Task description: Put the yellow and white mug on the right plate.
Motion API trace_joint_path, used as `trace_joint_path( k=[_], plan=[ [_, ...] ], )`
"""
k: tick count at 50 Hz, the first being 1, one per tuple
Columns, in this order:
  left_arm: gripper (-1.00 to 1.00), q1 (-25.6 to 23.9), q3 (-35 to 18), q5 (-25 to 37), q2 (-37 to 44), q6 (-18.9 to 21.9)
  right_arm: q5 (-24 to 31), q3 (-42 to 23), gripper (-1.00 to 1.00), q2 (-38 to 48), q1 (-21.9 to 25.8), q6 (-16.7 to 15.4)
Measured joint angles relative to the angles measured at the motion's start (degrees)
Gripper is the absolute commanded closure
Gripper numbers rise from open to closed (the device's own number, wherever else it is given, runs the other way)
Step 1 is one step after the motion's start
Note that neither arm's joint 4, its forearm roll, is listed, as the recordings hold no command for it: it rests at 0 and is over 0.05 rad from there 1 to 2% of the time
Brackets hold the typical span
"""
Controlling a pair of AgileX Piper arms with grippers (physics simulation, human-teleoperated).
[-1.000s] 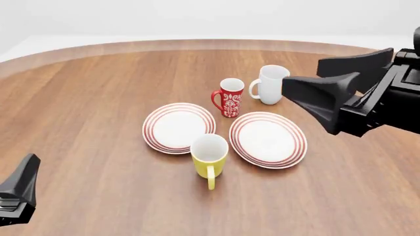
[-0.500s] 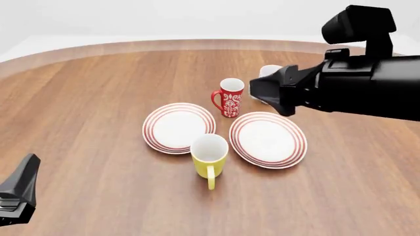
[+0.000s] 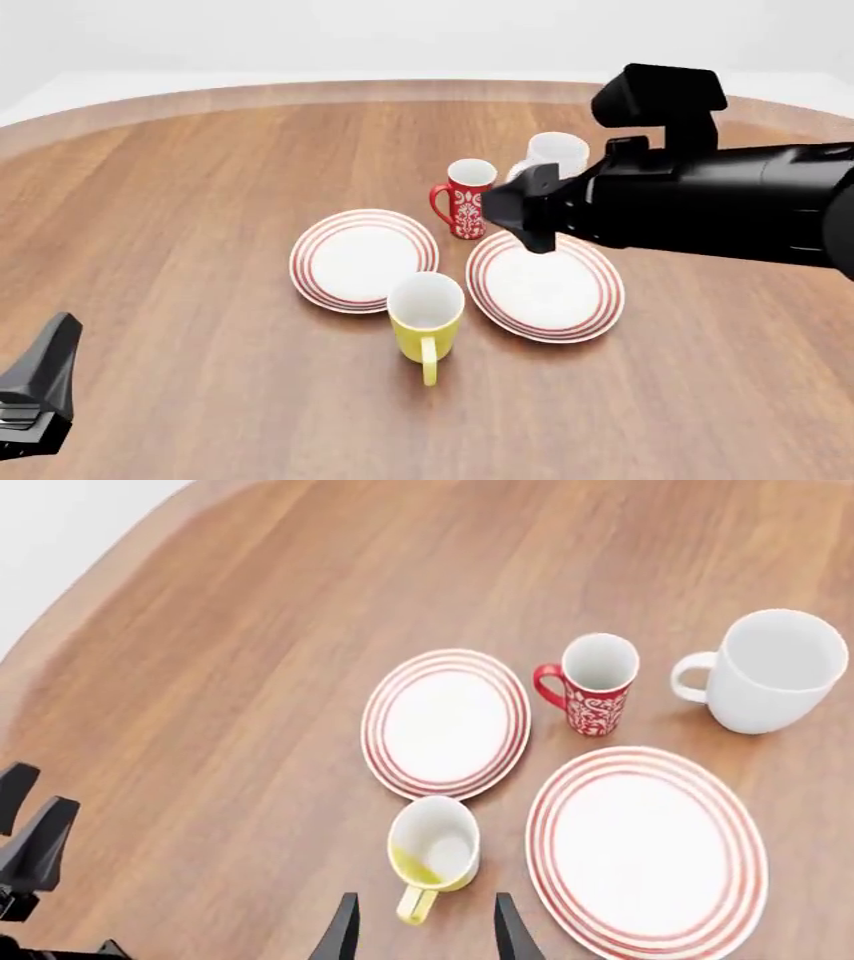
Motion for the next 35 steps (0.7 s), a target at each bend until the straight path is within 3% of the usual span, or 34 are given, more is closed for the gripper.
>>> trace_joint_path(
  k=[35],
  plan=[
    [-1.00,0.0,0.0,0.0,0.0,0.0,-7.2,3.6,-1.00,8.2,-0.4,2.3]
  ],
)
